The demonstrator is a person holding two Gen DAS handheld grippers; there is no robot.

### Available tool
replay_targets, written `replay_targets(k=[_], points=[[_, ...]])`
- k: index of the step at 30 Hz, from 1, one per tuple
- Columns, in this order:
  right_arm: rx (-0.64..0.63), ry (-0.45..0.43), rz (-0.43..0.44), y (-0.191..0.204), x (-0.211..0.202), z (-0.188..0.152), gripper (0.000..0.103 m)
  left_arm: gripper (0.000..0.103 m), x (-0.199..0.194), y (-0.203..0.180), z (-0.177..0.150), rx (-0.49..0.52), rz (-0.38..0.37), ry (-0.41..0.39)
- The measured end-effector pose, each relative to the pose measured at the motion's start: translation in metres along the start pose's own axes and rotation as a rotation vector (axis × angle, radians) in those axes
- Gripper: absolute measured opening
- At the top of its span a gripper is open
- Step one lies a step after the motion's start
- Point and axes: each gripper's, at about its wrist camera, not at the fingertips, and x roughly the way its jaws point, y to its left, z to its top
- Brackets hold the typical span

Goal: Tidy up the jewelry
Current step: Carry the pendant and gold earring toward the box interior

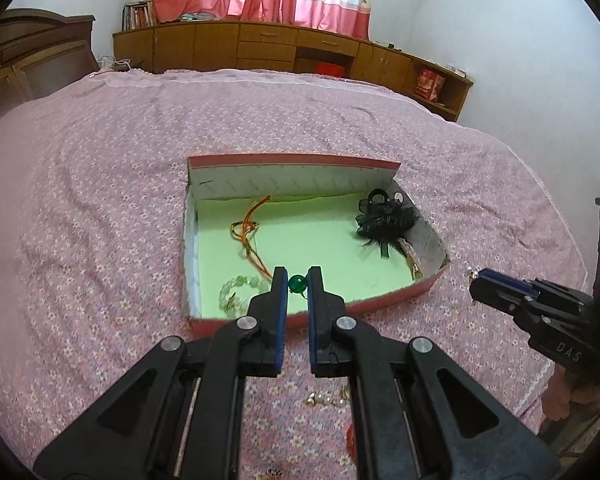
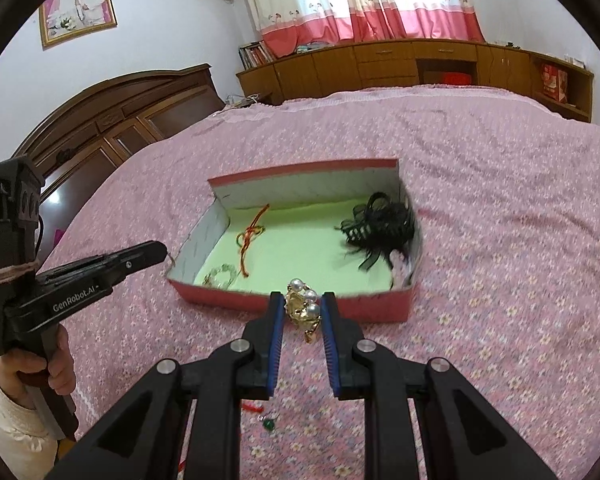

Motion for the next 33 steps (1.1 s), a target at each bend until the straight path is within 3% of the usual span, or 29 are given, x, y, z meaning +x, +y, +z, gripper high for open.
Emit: replay_targets(k=[14, 27, 33], points=[[0.028, 0.044, -0.050, -0.028, 0.044, 0.034, 0.020, 0.001, 0.047, -0.010, 0.016, 0.025, -0.014, 0.061], [0.001, 0.166, -0.105, -0.042, 0.093, 0.033, 0.021, 0.001, 0.087, -0.002, 0.003, 0.013, -0.013, 0.178], [-0.024, 0.226, -0.132, -0.044, 0.110, 0.027, 0.021, 0.001, 0.093, 0.001, -0.001, 0.003, -0.023, 0.193]])
